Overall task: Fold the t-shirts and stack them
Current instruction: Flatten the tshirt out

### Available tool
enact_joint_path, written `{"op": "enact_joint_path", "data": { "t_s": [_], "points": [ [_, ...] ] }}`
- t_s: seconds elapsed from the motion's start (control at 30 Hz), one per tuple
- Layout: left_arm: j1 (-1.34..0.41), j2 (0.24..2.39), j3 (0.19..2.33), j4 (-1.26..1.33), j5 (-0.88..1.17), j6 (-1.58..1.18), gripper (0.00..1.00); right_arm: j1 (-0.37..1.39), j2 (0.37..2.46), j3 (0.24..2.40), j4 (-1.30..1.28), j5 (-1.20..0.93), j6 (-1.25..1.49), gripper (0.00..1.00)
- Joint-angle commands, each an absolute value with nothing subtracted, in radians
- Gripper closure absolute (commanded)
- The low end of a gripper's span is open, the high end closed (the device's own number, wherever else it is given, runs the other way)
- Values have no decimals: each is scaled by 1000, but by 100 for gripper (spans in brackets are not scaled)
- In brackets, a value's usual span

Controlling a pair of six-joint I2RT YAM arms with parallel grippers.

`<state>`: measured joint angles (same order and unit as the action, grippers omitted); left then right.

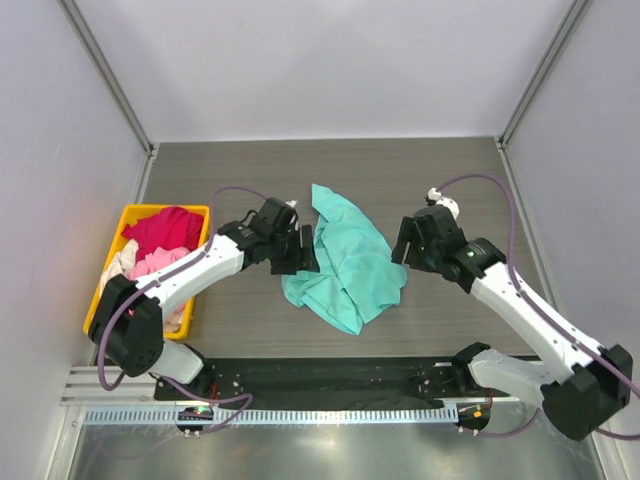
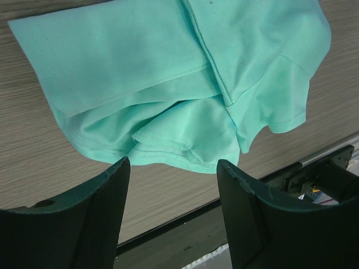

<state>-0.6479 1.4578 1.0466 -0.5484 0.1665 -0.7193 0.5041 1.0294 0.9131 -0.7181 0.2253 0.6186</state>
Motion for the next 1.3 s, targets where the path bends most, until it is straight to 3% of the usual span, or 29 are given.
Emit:
{"op": "enact_joint_path", "data": {
  "t_s": [0.0,0.23,0.63,0.9,1.0,1.07,1.1,1.27],
  "points": [
    [-643,1424,1039,-560,114,-701,36,506,1120,936,-644,221,641,29],
    [-649,1367,905,-437,190,-787,37,505,1195,848,-621,196,797,35],
    [-721,1403,770,-324,150,-867,36,506,1060,577,-479,129,994,36],
    [-719,1488,784,-321,35,-884,45,505,1057,459,-304,68,1026,41],
    [-718,1531,808,-330,6,-877,48,506,1045,448,-301,90,1028,53],
    [-701,1581,854,-370,6,-859,52,506,1031,451,-311,109,1008,78],
    [-677,1595,873,-405,6,-836,53,506,1010,468,-348,153,997,99],
    [-511,1693,1023,-445,-26,-759,55,506,936,558,-552,366,951,99]
  ]
}}
